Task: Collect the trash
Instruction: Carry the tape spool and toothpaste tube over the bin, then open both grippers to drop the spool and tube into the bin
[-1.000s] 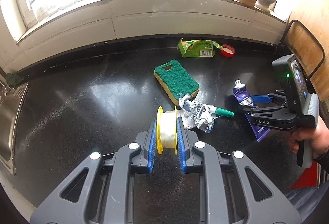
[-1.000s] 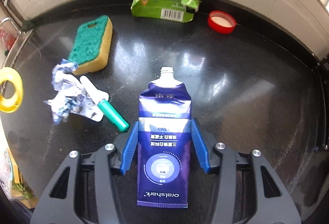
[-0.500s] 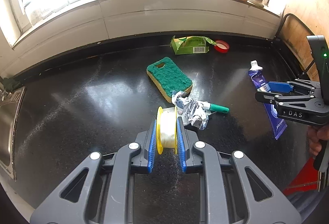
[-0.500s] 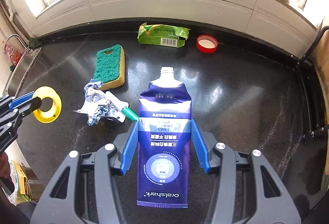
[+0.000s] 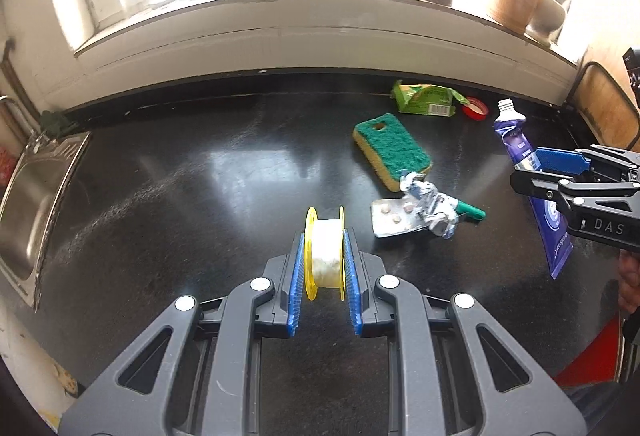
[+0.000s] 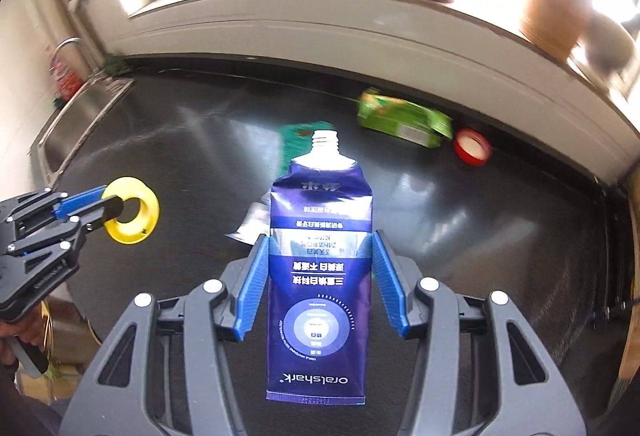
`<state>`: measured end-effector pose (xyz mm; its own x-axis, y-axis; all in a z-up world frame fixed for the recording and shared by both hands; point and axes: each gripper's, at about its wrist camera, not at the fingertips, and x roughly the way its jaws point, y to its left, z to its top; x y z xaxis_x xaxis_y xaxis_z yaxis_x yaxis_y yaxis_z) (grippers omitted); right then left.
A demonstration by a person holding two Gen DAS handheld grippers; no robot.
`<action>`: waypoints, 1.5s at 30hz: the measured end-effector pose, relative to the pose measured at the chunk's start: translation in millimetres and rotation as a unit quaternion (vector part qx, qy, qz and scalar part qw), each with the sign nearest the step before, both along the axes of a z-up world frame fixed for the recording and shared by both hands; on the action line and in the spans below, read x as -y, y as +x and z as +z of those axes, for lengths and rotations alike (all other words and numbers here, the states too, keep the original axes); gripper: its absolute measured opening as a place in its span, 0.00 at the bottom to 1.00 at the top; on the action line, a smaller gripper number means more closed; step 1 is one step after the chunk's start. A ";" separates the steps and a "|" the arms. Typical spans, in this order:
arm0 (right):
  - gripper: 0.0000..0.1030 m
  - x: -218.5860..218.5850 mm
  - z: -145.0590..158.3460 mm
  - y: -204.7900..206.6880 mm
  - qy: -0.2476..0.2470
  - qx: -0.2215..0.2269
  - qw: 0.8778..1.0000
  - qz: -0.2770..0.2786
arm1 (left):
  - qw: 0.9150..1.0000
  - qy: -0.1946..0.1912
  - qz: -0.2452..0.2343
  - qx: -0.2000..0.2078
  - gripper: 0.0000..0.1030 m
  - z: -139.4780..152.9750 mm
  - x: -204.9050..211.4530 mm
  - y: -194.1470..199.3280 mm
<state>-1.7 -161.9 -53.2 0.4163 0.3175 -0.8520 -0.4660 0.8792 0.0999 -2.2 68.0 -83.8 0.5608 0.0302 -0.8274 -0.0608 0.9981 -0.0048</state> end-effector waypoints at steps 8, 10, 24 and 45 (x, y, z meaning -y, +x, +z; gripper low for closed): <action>0.50 -128.9 26.3 -38.2 0.034 0.003 0.986 0.160 | 0.992 0.010 0.129 0.008 0.18 9.6 -82.7 -77.7; 0.50 -165.1 29.7 -54.5 0.043 0.000 0.978 0.205 | 0.986 0.010 0.167 0.008 0.18 11.1 -105.4 -103.7; 0.50 -359.0 24.3 -223.6 0.043 -0.043 0.881 0.470 | 0.912 -0.012 0.410 -0.021 0.18 -15.9 -215.7 -299.3; 0.50 -490.8 -63.8 -301.9 -0.041 -0.090 0.842 0.530 | 0.872 -0.101 0.478 -0.021 0.18 -111.7 -298.9 -377.9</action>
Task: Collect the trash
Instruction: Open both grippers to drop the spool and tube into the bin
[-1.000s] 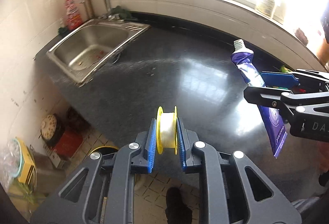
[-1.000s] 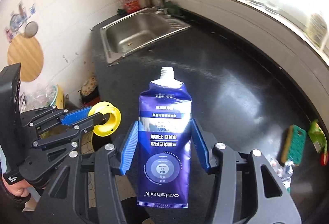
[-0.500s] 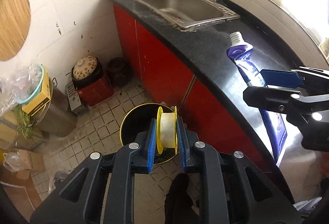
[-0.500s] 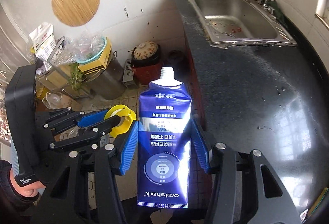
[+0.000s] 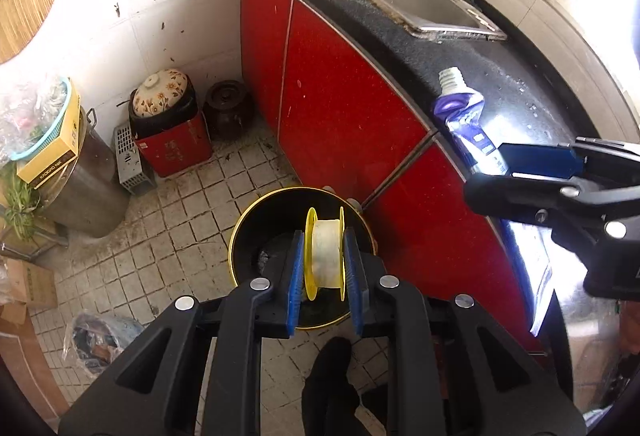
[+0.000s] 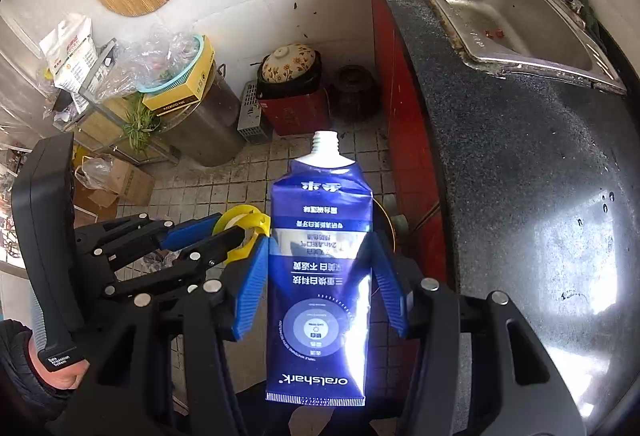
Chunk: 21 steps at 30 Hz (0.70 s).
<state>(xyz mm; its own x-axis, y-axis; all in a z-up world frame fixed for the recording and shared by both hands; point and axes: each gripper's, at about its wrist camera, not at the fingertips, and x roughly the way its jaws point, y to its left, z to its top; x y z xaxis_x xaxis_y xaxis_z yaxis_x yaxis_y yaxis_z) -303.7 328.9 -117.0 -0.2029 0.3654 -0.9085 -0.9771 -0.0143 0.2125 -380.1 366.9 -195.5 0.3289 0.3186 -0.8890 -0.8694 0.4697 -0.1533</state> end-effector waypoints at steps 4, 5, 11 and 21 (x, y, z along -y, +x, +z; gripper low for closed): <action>0.51 -10.9 -9.7 -0.7 -0.010 -0.001 1.000 0.002 | 1.000 -0.011 -0.001 0.005 0.39 -12.9 -7.0 -3.6; 0.52 -14.3 -12.9 -0.5 -0.015 -0.005 1.000 0.001 | 1.000 -0.011 0.002 0.005 0.51 -15.6 -8.3 -4.3; 0.71 -23.0 -14.1 1.2 -0.022 -0.016 1.000 -0.001 | 1.000 -0.011 0.015 -0.002 0.70 -24.4 -8.6 -11.7; 0.83 10.9 14.3 28.5 0.004 -0.017 0.999 -0.030 | 0.999 0.023 0.009 -0.027 0.89 1.7 5.9 -10.3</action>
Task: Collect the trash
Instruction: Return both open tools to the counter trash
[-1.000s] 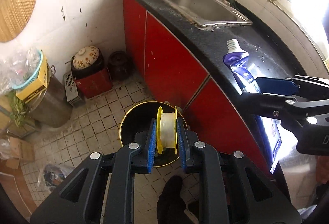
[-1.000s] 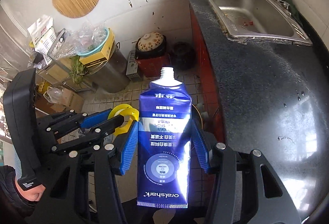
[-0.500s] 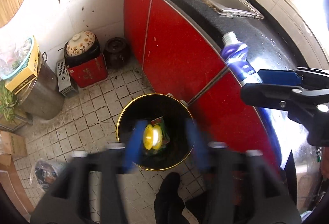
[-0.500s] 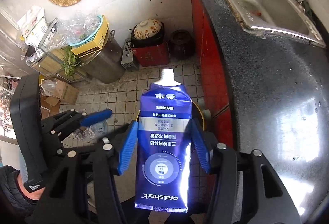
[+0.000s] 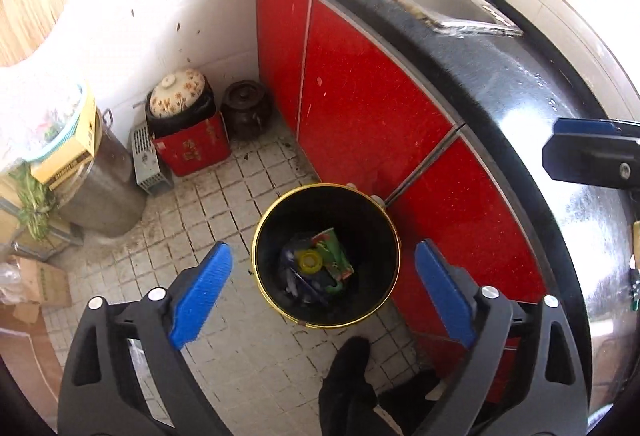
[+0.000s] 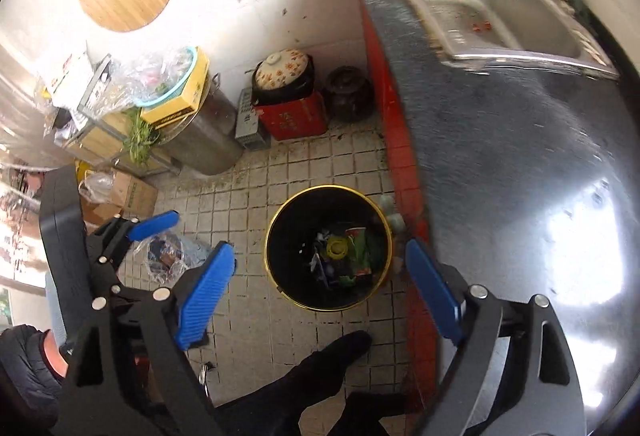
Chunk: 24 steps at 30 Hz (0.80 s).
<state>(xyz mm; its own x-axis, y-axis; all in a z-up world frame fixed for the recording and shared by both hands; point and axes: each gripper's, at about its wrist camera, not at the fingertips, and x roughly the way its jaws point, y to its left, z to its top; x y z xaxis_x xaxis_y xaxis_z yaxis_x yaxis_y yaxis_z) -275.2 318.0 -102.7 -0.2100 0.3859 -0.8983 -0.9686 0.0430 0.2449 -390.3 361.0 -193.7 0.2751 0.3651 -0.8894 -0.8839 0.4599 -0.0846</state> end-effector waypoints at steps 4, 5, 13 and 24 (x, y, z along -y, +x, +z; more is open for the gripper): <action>0.84 41.4 29.4 30.6 0.034 0.024 0.998 -0.044 | 0.999 0.028 -0.039 0.000 0.90 25.4 11.9 28.9; 0.84 55.3 38.3 41.5 0.042 0.033 0.997 -0.061 | 0.998 0.036 -0.053 0.000 0.90 32.0 15.9 39.4; 0.84 199.4 102.8 145.0 0.094 0.122 0.955 -0.255 | 0.967 0.054 -0.245 0.044 0.90 84.4 78.5 180.5; 0.84 454.3 139.0 224.8 0.083 0.165 0.824 -0.535 | 0.871 0.056 -0.483 0.070 0.90 131.6 251.6 351.7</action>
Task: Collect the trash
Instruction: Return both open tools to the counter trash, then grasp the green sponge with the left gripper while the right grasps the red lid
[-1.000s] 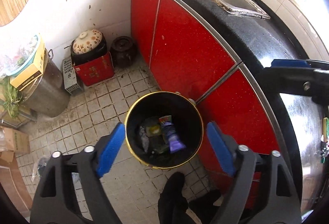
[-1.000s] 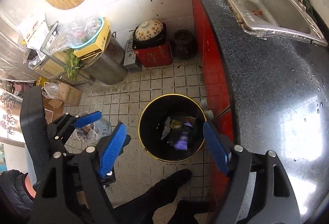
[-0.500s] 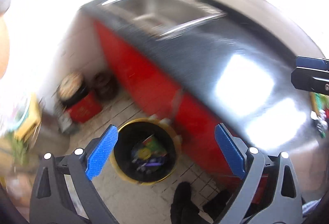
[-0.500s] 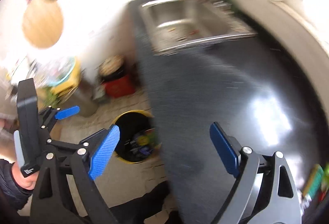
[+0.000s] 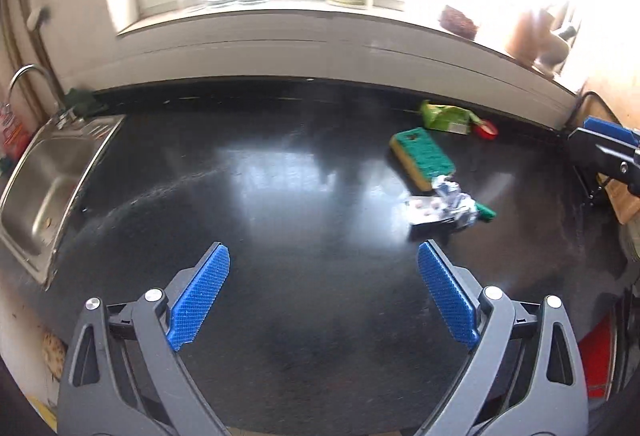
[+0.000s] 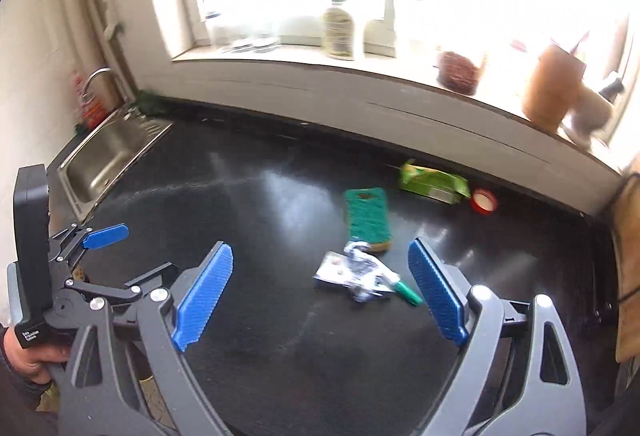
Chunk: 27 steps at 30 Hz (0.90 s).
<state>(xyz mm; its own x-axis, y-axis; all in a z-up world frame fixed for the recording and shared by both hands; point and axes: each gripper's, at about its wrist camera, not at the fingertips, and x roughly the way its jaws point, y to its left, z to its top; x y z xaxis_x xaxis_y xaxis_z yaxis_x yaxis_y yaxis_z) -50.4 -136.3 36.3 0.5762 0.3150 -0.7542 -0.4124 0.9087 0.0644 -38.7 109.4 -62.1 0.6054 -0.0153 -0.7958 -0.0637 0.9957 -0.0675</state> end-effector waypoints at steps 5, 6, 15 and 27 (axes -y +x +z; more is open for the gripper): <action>0.84 88.7 -6.9 1.0 0.009 -0.006 0.996 -0.085 | 0.999 0.007 -0.051 -0.011 0.90 3.7 63.6 26.6; 0.84 101.9 -8.6 -3.4 0.009 -0.007 0.995 -0.096 | 0.998 0.012 -0.057 -0.012 0.90 3.6 72.1 28.2; 0.84 135.9 -20.0 -4.8 0.005 -0.018 0.993 -0.120 | 0.998 0.021 -0.058 -0.034 0.90 1.9 98.4 42.5; 0.84 154.4 -46.3 43.6 0.002 -0.041 0.994 -0.106 | 0.997 0.023 -0.027 -0.069 0.90 -21.1 129.8 110.3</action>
